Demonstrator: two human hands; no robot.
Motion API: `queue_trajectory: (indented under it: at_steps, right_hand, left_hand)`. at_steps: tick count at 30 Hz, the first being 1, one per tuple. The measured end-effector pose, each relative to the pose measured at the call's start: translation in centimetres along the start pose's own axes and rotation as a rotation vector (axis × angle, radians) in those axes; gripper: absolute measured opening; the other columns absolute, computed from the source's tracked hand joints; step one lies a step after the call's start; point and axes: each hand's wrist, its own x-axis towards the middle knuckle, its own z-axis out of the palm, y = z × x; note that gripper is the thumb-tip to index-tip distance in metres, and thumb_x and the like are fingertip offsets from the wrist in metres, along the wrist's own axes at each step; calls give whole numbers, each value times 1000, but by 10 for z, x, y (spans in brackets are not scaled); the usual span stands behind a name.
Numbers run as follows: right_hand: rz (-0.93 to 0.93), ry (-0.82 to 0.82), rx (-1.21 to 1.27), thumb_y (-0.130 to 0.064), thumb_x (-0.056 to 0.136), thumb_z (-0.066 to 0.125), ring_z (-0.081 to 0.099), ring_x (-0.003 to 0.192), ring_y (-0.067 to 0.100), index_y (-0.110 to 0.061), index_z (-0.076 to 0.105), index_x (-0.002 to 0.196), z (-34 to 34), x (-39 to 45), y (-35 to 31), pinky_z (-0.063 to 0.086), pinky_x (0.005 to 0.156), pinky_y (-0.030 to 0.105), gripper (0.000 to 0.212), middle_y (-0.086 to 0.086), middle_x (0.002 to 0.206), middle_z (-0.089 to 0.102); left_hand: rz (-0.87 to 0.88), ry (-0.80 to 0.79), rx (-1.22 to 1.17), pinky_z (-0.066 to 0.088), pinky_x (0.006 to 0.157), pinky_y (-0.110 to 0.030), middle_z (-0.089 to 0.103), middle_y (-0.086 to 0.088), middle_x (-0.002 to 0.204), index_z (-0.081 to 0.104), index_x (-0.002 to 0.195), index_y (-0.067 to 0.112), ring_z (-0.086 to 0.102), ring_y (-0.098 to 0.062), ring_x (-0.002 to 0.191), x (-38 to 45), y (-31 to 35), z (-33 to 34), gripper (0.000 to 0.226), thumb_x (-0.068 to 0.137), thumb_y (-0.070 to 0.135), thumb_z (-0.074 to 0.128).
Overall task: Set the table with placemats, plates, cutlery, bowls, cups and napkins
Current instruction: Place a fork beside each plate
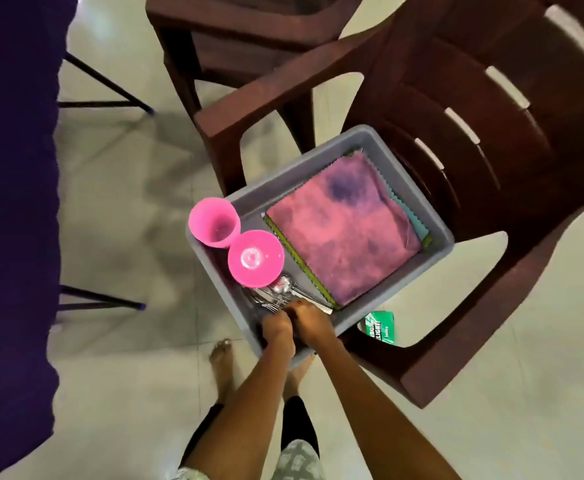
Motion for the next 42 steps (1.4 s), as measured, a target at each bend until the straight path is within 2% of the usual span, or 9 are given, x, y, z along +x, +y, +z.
queue_trajectory:
  at_steps: [6,14,21,25,29,33,36,39,42]
  right_hand:
    - [-70,-28,-80,-26,99,42,59,106,32,-16,58,117,3,15,-6,47,77,38,26,11,118,59]
    - [-5,-46,-75,-15,90,51,61,103,31,-16,58,109,1,20,-12,50,76,39,21,10,111,65]
    - [7,-17,108,-16,90,50,60,100,28,-16,61,106,-13,-3,-14,43,73,31,19,8,111,63]
    - [78,4,359,-21,86,61,65,95,16,-22,66,99,-26,-30,-26,49,80,28,14,-4,102,70]
    - [25,41,333,-16,85,57,64,92,23,-15,64,100,-50,-49,-53,49,75,29,17,1,99,71]
    - [-54,101,372,-27,85,65,59,69,9,-28,66,81,-84,-74,-93,41,60,22,4,-13,73,64]
    - [-104,107,379,-33,81,69,51,48,7,-28,60,63,-105,-90,-128,40,55,26,21,-9,46,55]
    - [-197,151,465,-27,76,72,51,44,9,-22,68,65,-121,-104,-169,42,50,24,13,-8,46,59]
    - [-271,155,447,-20,73,77,63,59,8,-24,73,67,-129,-107,-217,53,64,31,8,-10,60,69]
  left_hand:
    - [-9,272,-12,46,91,-40,59,-24,123,51,122,-5,57,-38,113,11,11,5,41,93,24,57]
    - [53,128,67,46,89,-38,53,-25,129,49,127,-8,54,-35,117,19,9,-2,36,97,11,41]
    - [41,243,-126,49,91,-43,62,-23,112,55,113,2,60,-38,105,0,6,-4,24,95,13,46]
    - [185,146,-285,51,72,-34,64,-17,89,60,92,4,61,-29,85,-28,7,-24,10,94,10,52]
    - [268,-89,-511,53,52,-22,65,-1,66,60,79,11,62,-12,57,-64,20,-61,15,93,5,55]
    - [364,-332,-491,53,56,-21,70,1,71,63,90,7,65,-7,58,-102,41,-106,16,96,8,48]
    - [455,-387,-453,53,58,-21,70,-1,77,66,93,8,64,-10,64,-125,59,-141,17,95,11,49]
    - [504,-388,-476,53,58,-22,73,4,77,65,94,12,64,-7,62,-145,77,-178,13,94,14,52]
    - [555,-351,-500,54,60,-23,74,4,80,65,98,11,67,-7,66,-163,93,-223,12,93,15,54]
